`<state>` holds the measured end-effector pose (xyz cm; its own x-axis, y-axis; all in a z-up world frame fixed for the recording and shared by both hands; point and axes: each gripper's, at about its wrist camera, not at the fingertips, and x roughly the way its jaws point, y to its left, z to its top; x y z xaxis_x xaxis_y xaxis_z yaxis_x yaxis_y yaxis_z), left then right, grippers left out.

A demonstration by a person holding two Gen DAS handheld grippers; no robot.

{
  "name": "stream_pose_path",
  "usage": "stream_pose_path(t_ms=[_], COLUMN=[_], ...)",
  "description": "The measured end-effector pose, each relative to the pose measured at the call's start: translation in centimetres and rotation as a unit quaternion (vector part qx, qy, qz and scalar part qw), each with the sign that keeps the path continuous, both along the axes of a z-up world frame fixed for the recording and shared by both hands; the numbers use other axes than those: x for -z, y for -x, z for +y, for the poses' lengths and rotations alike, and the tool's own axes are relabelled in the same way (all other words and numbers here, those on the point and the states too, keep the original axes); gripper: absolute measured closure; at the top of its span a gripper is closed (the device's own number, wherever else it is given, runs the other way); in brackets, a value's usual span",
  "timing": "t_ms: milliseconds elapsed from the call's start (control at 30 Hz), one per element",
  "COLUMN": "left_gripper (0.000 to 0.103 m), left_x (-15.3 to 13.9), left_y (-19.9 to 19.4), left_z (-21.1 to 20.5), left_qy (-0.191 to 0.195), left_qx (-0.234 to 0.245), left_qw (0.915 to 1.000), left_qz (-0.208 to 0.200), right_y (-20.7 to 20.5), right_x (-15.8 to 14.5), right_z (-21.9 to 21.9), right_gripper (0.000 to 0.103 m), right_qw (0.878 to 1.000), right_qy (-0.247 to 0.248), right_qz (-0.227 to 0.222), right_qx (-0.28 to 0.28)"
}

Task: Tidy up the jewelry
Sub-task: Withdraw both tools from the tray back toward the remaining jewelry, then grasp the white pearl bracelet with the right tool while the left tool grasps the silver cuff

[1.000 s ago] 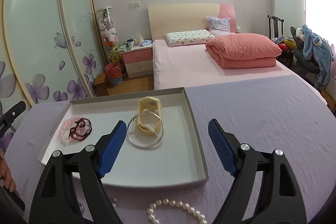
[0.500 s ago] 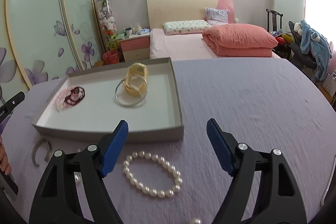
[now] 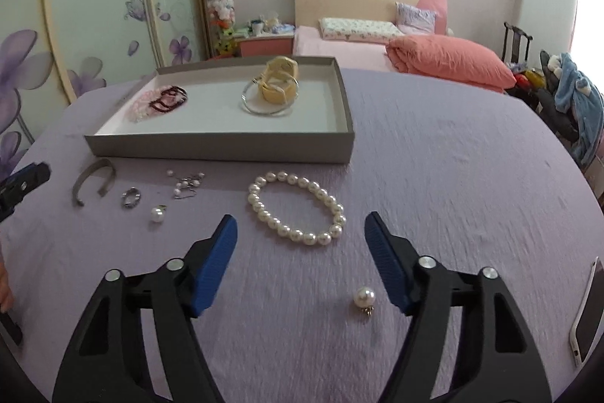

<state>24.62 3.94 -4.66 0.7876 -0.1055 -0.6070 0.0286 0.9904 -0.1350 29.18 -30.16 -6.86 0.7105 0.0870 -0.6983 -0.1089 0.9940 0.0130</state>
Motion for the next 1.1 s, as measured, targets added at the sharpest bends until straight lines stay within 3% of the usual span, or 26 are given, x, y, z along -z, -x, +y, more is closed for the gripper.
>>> stream_pose_path(t_ms=[300,367,433,733,933,1100], left_gripper=[0.041,0.041,0.041,0.036,0.031,0.027], left_x=[-0.1,0.0,0.0,0.3,1.2,2.1], left_y=[-0.3,-0.3,-0.4,-1.1,-3.1,-4.9], left_z=[0.1,0.1,0.0,-0.7,-2.3,-3.3], left_qy=[0.004,0.004,0.002,-0.005,-0.039,-0.044], left_qx=[-0.005,-0.004,-0.003,0.009,0.019,0.017], left_qw=[1.0,1.0,1.0,0.9997,0.9973,0.995], left_qz=[0.005,0.005,0.006,0.021,0.059,0.088], right_y=[-3.8,-3.6,-2.9,0.8,0.7,0.5], right_x=[2.0,2.0,2.0,1.8,1.6,1.7], right_z=[-1.2,-0.9,-0.7,-1.6,-1.5,-1.4], right_gripper=[0.056,0.084,0.092,0.093,0.093,0.093], right_qw=[0.997,0.997,0.997,0.997,0.997,0.997], right_qy=[-0.011,0.01,0.02,0.011,0.016,0.01], right_qz=[0.063,0.061,0.061,0.062,0.062,0.063], right_qx=[0.052,0.051,0.047,0.045,0.045,0.044])
